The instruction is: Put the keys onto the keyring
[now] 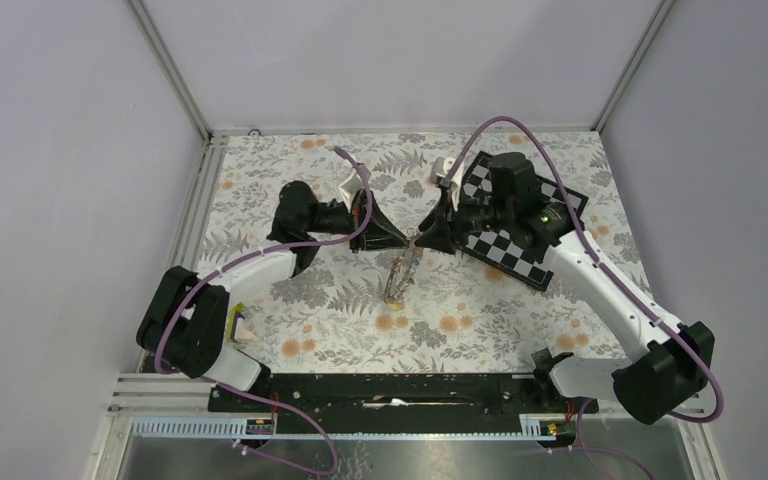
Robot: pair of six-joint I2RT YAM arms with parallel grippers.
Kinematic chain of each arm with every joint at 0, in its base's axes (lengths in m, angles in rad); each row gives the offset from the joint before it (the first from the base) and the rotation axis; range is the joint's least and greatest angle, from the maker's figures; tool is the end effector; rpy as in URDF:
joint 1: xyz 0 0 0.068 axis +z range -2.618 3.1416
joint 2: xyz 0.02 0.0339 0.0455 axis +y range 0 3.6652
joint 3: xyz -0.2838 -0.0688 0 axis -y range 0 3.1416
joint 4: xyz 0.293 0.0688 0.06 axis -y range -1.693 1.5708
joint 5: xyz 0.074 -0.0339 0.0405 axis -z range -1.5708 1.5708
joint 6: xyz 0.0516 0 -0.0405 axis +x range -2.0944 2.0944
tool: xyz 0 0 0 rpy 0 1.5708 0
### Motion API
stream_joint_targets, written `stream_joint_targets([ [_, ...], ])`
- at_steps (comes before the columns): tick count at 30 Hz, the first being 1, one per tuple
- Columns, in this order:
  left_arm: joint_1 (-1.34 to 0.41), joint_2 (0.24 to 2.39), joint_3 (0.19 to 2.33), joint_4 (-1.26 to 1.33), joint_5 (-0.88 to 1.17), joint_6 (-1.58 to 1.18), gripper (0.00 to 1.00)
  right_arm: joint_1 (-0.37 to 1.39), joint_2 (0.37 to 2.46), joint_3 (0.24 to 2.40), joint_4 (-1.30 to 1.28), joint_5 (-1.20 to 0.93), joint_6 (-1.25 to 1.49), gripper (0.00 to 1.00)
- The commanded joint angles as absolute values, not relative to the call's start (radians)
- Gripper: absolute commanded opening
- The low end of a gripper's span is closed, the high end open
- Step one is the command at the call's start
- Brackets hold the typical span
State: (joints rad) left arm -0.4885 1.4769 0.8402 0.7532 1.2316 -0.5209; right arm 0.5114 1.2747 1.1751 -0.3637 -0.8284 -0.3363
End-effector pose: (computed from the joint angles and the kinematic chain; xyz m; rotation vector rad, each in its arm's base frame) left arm 0.2908 -0.2097 0.2807 1.0958 1.4248 -1.6359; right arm 0.2710 0.1957 0.3669 -1.2690 1.5399 0.9474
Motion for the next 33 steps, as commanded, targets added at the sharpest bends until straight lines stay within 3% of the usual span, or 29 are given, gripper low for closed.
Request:
stream_joint_targets([
  [1, -0.486, 1.487, 0.806, 1.429, 1.186, -0.979, 0.0, 0.486, 1.233, 1.205, -0.313, -0.879, -0.308, 0.48],
  [20, -0.49, 1.458, 0.731, 1.344, 1.082, -0.862, 0.0, 0.483, 1.265, 1.21, -0.268, -1.035, -0.254, 0.46],
  [27, -0.495, 1.462, 0.734, 1.339, 1.077, -0.862, 0.0, 0.499, 1.296, 1.199, -0.236, -1.022, -0.234, 0.41],
  [33, -0.495, 1.459, 0.733, 1.336, 1.073, -0.861, 0.0, 0.512, 1.316, 1.201, -0.237, -1.009, -0.236, 0.3],
])
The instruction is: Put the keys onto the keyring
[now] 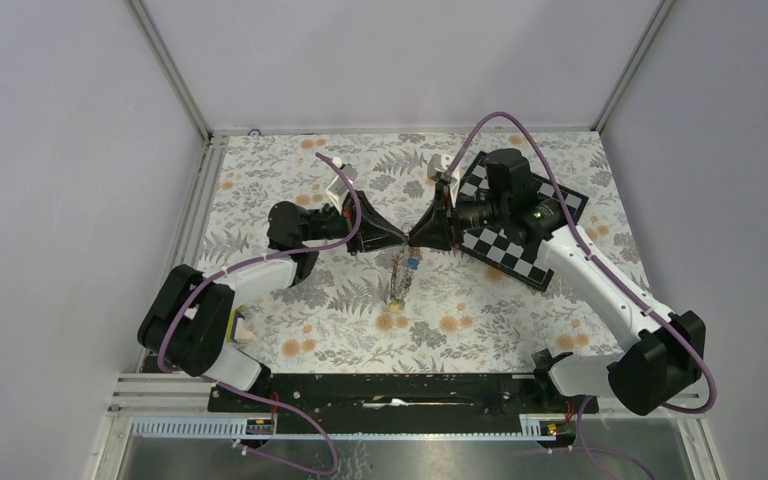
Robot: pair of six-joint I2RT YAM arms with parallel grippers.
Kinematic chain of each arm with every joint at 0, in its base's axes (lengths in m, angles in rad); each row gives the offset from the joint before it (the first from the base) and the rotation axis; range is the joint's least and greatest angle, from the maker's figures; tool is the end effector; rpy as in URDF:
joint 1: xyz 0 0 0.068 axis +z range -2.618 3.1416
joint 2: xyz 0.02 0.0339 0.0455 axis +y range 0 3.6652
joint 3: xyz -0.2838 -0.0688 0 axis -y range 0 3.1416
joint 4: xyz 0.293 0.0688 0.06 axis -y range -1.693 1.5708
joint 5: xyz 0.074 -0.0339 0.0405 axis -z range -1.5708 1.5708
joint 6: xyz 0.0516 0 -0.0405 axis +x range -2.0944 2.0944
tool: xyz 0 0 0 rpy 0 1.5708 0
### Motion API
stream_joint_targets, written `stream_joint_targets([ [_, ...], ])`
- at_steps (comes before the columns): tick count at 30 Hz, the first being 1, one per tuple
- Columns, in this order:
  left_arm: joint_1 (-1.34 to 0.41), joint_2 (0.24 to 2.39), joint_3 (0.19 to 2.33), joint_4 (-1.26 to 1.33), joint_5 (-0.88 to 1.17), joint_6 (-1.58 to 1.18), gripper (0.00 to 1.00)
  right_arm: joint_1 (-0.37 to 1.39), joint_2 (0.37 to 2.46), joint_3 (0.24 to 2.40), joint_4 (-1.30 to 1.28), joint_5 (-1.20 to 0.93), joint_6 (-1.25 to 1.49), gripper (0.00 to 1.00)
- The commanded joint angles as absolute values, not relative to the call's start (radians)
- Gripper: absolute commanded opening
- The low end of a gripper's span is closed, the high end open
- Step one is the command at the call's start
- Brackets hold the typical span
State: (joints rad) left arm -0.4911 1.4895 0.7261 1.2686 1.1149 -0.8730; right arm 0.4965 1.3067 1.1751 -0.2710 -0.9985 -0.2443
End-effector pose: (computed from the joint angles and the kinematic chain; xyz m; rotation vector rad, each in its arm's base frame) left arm 0.2733 -0.1987 0.2839 0.9257 1.2906 -1.6949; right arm 0.2766 0.1992 0.3686 -1.2755 1.4649 1.1405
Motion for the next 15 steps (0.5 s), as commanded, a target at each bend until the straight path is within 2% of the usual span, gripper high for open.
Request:
stream_joint_targets([
  [1, -0.495, 1.459, 0.733, 1.335, 1.074, -0.859, 0.0, 0.513, 1.318, 1.201, -0.235, -1.009, -0.236, 0.28],
  [3, -0.495, 1.462, 0.733, 1.334, 1.074, -0.856, 0.0, 0.513, 1.322, 1.199, -0.226, -1.013, -0.227, 0.23],
  [7, -0.495, 1.466, 0.73, 1.325, 1.074, -0.836, 0.0, 0.514, 1.327, 1.199, -0.21, -1.027, -0.212, 0.0],
  [10, -0.495, 1.461, 0.729, 1.274, 1.088, -0.777, 0.0, 0.514, 1.323, 1.208, -0.232, -1.008, -0.229, 0.0],
  [15, -0.485, 1.429, 0.786, 1.03, 1.154, -0.567, 0.18, 0.529, 1.314, 1.266, -0.405, -0.898, -0.39, 0.0],
])
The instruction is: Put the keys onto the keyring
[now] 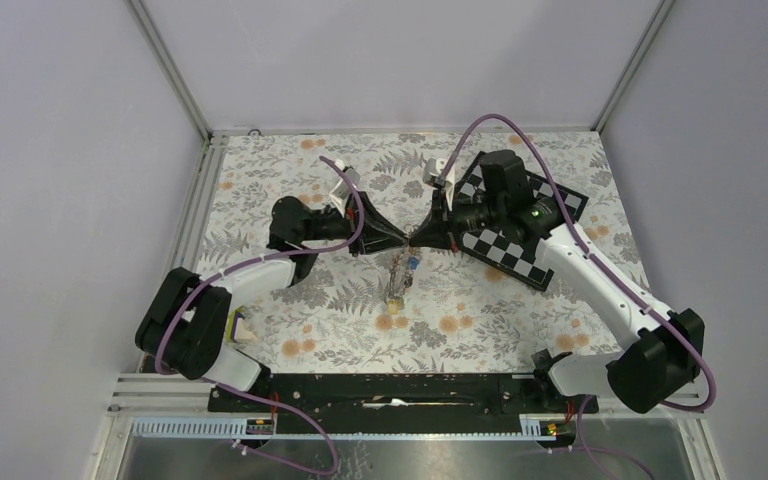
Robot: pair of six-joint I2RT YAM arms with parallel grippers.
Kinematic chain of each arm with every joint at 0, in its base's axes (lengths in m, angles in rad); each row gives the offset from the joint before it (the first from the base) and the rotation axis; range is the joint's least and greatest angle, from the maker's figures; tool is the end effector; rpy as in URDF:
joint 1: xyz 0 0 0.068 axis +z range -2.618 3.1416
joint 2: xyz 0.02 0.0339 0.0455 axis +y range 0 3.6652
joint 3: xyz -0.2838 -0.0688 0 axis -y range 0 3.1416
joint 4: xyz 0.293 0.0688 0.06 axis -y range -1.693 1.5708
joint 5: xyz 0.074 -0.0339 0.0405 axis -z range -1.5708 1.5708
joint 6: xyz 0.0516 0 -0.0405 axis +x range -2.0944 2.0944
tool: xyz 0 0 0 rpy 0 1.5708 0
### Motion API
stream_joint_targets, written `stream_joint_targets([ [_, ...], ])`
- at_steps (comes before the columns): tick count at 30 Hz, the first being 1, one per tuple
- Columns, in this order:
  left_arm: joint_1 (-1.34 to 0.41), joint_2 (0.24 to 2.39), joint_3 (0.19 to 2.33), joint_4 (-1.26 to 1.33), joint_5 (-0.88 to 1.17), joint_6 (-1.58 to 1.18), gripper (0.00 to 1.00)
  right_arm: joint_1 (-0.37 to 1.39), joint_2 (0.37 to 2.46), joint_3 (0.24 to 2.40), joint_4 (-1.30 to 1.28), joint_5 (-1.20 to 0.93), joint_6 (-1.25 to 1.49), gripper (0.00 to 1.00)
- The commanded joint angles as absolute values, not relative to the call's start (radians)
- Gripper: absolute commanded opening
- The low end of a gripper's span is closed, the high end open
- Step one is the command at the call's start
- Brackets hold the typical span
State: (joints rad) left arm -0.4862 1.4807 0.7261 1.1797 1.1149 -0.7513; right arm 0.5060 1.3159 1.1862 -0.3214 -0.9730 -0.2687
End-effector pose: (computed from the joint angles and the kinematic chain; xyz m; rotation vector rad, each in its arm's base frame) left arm 0.2764 -0.1985 0.2790 0.9545 1.2933 -1.6263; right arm 0.2763 0.2018 0.3648 -1.2858 1.5038 1.1257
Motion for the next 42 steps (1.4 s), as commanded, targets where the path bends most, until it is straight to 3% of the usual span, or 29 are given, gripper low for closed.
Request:
stream_joint_targets([
  [1, -0.485, 1.427, 0.813, 0.957, 1.168, -0.517, 0.21, 0.535, 1.314, 1.272, -0.428, -0.881, -0.407, 0.0],
  [6, -0.487, 1.433, 0.947, 0.498, 1.227, -0.196, 0.32, 0.563, 1.32, 1.29, -0.506, -0.811, -0.469, 0.0],
  [11, -0.512, 1.463, 1.059, 0.144, 1.243, 0.119, 0.29, 0.571, 1.328, 1.296, -0.533, -0.793, -0.486, 0.0],
  [22, -0.52, 1.508, 1.157, -0.133, 1.306, 0.349, 0.29, 0.571, 1.338, 1.297, -0.543, -0.791, -0.5, 0.0],
  [37, -0.519, 1.521, 1.149, -0.166, 1.332, 0.368, 0.28, 0.569, 1.336, 1.278, -0.54, -0.785, -0.496, 0.0],
  [42, -0.514, 1.504, 1.122, -0.264, 1.252, 0.492, 0.29, 0.571, 1.285, 1.164, -0.5, -0.746, -0.512, 0.0],
])
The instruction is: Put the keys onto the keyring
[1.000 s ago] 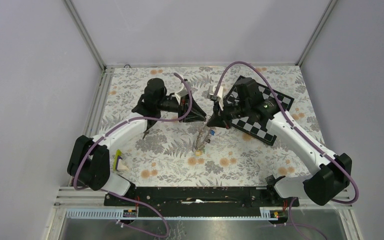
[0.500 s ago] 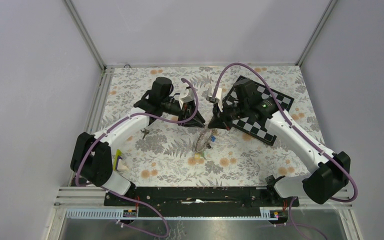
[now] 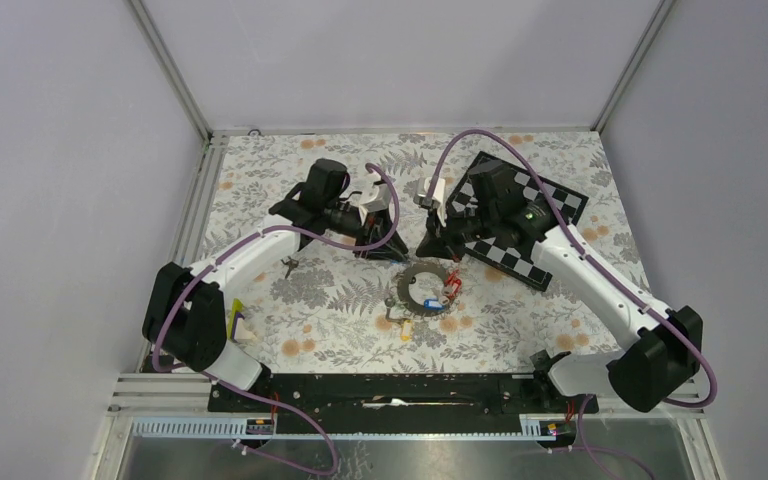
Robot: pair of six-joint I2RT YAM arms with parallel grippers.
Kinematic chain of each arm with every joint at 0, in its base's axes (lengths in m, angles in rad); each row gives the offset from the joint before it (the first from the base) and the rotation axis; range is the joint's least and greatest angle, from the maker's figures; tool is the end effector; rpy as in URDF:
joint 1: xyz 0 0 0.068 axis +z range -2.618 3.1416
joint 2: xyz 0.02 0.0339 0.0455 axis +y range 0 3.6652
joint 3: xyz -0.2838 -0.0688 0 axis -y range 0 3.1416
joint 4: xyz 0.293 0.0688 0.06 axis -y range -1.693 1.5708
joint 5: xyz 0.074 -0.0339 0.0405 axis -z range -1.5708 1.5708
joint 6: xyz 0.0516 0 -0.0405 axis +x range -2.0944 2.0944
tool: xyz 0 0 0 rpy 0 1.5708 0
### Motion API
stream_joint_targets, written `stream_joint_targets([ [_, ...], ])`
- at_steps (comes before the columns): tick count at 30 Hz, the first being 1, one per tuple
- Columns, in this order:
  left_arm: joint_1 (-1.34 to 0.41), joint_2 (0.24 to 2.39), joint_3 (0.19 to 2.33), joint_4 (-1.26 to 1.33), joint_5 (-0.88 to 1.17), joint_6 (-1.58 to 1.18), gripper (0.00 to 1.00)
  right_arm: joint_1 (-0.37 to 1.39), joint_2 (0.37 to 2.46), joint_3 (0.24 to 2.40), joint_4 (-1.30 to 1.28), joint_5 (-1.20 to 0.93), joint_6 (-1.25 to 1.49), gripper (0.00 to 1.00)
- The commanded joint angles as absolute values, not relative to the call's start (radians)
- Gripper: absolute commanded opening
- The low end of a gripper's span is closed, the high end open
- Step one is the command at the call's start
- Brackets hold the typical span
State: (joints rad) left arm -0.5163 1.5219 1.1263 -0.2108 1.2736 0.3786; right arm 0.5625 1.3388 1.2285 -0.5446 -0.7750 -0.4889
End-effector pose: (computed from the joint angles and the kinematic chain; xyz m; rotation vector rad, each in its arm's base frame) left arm 0.2999 -0.2270 0.2886 1.4523 1.3638 -1.4377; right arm 0.2688 0.2121 0.3496 -1.4221 1.6077 0.8964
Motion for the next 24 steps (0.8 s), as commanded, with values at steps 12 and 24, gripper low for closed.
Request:
stream_joint_targets([
  [12, -0.52, 1.466, 1.027, -0.367, 1.06, 0.65, 0.46, 0.525, 1.128, 0.918, -0.532, -0.616, -0.536, 0.17],
  [24, -0.52, 1.405, 0.96, -0.368, 0.828, 0.555, 0.59, 0.575, 1.238, 0.8, -0.521, -0.583, -0.576, 0.52],
])
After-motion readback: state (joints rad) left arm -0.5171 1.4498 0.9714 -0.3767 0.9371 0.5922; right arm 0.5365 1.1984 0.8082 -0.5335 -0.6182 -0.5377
